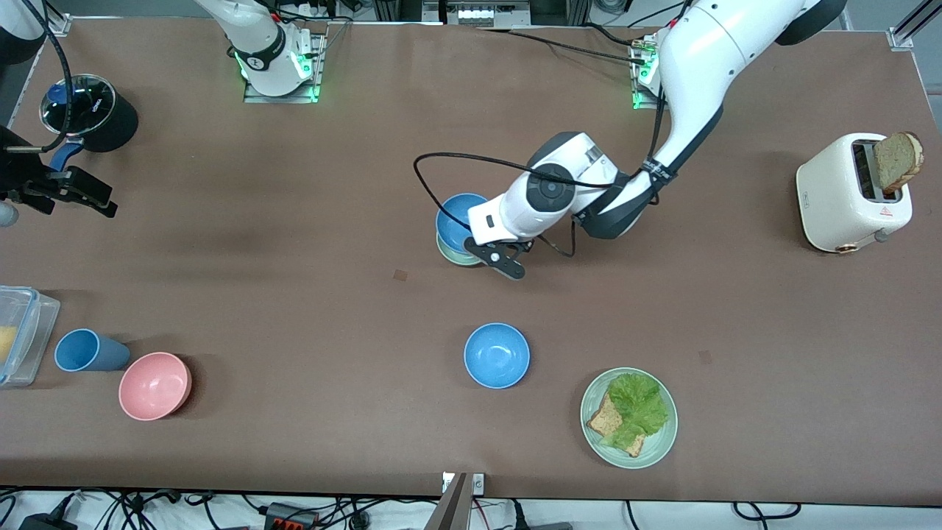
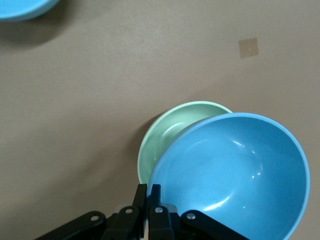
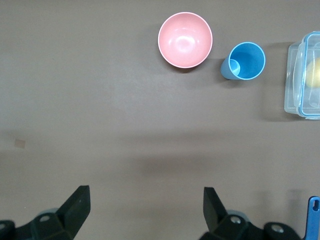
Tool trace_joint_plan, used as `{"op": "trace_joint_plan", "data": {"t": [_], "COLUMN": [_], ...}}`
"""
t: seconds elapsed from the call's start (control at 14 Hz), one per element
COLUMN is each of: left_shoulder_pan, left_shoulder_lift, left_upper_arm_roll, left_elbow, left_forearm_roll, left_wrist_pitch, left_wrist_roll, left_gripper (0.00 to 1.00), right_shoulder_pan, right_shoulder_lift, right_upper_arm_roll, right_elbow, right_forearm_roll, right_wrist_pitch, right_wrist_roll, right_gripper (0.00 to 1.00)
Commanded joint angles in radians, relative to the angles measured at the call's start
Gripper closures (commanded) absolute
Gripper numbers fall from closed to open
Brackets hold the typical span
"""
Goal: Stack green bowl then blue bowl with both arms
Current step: 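Lower the blue bowl into the green bowl with the left gripper, then open the left gripper and lift it away from the stacked bowls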
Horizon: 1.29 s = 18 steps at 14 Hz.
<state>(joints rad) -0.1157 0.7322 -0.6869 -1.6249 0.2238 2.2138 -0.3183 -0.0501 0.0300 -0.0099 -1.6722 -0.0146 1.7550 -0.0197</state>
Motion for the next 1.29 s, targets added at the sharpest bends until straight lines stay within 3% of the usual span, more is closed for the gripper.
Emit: {"op": "trace_joint_plan", "data": {"t": [0.0,0.21,0.29,0.5,0.57,0.79,1.0,1.21], "left_shoulder_pan": [-0.018,-0.015,-0.015,-0.006,0.001,0.082,0.105,0.168], "left_shoulder_lift": [0.030,0.035,0.035,0.035,0.032,0.006,-0.013,-0.036], "left_upper_arm_roll": [0.012,0.013,0.013,0.015,0.013,-0.002,-0.017,-0.019], "left_elbow": [0.031,0.031,0.031,0.042,0.043,0.121,0.244,0.270], "left_forearm_roll": [0.058,0.123,0.123,0.106,0.100,-0.023,-0.027,-0.027], "left_wrist_pitch": [0.042,0.070,0.070,0.064,0.055,-0.110,-0.277,-0.351], "left_wrist_roll": [0.015,0.021,0.019,0.013,0.010,0.013,0.005,0.018], "left_gripper": [0.96,0.94,0.90,0.63,0.61,0.54,0.54,0.52], "right_shoulder_pan": [-0.004,-0.004,-0.004,-0.004,-0.004,-0.004,-0.004,-0.004], "right_shoulder_lift": [-0.025,-0.025,-0.027,-0.033,-0.033,-0.047,-0.047,-0.045], "right_upper_arm_roll": [0.004,0.005,0.005,0.005,0.005,0.005,0.004,0.004], "right_elbow": [-0.026,-0.020,-0.018,-0.018,-0.018,-0.020,-0.023,-0.029], "right_forearm_roll": [0.005,0.002,0.001,-0.005,-0.004,-0.002,0.010,0.008], "right_wrist_pitch": [0.006,-0.003,-0.006,-0.012,-0.025,-0.060,-0.090,-0.082], "right_wrist_roll": [-0.002,-0.019,-0.020,-0.039,-0.034,-0.026,-0.020,-0.022], "right_gripper": [0.00,0.00,0.00,0.00,0.00,0.00,0.00,0.00]}}
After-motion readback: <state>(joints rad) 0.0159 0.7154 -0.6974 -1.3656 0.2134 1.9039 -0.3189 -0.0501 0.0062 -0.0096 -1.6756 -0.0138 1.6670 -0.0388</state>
